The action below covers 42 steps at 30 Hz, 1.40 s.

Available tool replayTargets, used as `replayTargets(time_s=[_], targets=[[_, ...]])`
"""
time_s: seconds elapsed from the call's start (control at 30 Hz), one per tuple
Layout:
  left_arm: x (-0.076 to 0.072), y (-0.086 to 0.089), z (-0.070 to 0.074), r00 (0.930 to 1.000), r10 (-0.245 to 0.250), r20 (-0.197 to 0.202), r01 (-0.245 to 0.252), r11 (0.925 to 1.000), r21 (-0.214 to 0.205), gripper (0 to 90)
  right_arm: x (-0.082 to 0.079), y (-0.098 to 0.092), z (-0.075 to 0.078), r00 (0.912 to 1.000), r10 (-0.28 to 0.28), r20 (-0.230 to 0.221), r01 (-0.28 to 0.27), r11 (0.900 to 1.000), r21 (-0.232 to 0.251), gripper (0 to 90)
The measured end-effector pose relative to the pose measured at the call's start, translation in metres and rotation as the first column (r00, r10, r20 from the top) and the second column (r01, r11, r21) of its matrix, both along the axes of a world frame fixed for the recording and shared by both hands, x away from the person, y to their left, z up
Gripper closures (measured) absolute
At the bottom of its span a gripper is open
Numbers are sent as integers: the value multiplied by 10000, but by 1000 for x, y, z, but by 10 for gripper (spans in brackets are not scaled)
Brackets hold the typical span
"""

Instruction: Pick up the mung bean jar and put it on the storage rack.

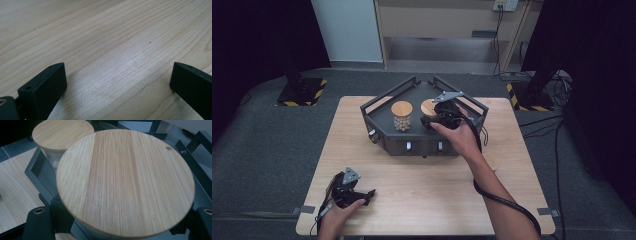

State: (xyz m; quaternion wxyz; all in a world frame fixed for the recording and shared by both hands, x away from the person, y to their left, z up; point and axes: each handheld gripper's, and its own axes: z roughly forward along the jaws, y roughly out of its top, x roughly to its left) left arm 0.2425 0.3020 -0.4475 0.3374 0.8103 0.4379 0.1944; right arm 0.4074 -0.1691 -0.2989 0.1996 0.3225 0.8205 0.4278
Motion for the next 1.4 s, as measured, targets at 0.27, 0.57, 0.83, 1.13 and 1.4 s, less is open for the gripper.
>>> replayTargets(time_s=[0.27, 0.57, 0.83, 1.13, 1.4], targets=[[0, 0, 0, 10000, 0, 0, 0, 10000, -1, 0, 4, 3, -3, 10000, 6, -40, -6, 10000, -19, 259], [0, 0, 0, 10000, -1, -1, 1, 10000, -1, 0, 7, 5, -8, 10000, 10, -91, -10, 10000, -27, 259], [0, 0, 0, 10000, 0, 1, 0, 10000, -3, 0, 9, 6, -10, 9999, -28, -150, 26, 9999, -128, 259], [0, 0, 0, 10000, -21, 8, 21, 10000, 15, 0, 11, 9, -14, 9999, -10, -146, 8, 9999, -124, 259], [0, 0, 0, 10000, -23, 8, 23, 10000, 20, 0, 12, 12, -18, 9998, 10, -179, -13, 9998, -174, 259]])
